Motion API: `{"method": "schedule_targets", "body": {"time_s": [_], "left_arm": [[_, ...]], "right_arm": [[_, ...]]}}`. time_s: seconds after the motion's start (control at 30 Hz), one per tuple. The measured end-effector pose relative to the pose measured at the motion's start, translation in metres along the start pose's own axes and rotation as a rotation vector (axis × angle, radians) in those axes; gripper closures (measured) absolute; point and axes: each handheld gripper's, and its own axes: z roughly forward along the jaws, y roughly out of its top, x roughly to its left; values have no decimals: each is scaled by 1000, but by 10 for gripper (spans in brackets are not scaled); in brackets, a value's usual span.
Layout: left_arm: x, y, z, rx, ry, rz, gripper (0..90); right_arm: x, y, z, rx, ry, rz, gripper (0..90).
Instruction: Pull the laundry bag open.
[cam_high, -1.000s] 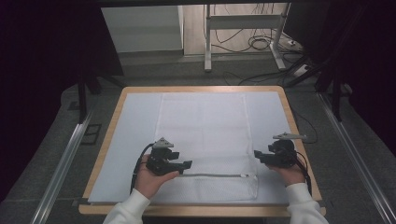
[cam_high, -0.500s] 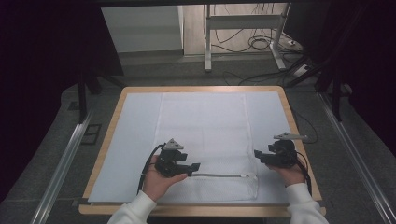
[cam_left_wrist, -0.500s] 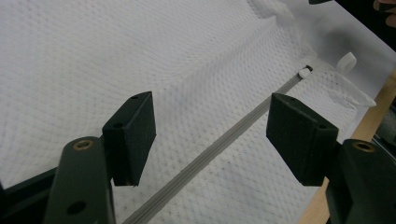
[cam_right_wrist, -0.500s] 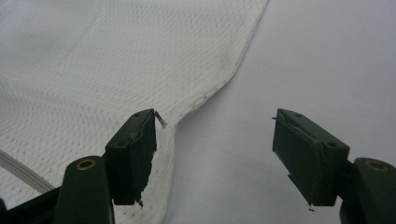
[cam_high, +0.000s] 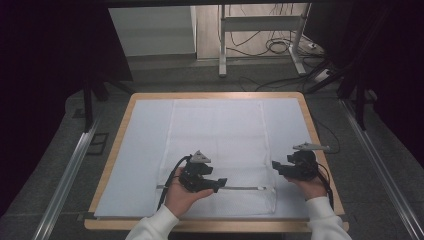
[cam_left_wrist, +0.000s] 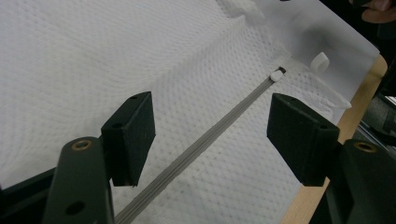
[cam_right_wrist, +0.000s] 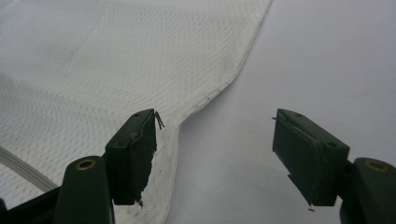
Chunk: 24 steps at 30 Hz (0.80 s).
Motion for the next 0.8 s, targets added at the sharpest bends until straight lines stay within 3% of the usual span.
{"method": "schedule_targets", "body": {"time_s": [0.5,0.8], "left_arm": [[-19,8,28,42,-26,22,325],[-29,5,46,75,-32,38,328]], "right_arm": [[0,0,0,-5,-6,-4,300],[1,-1,0,-6,-11,-10,300]]}}
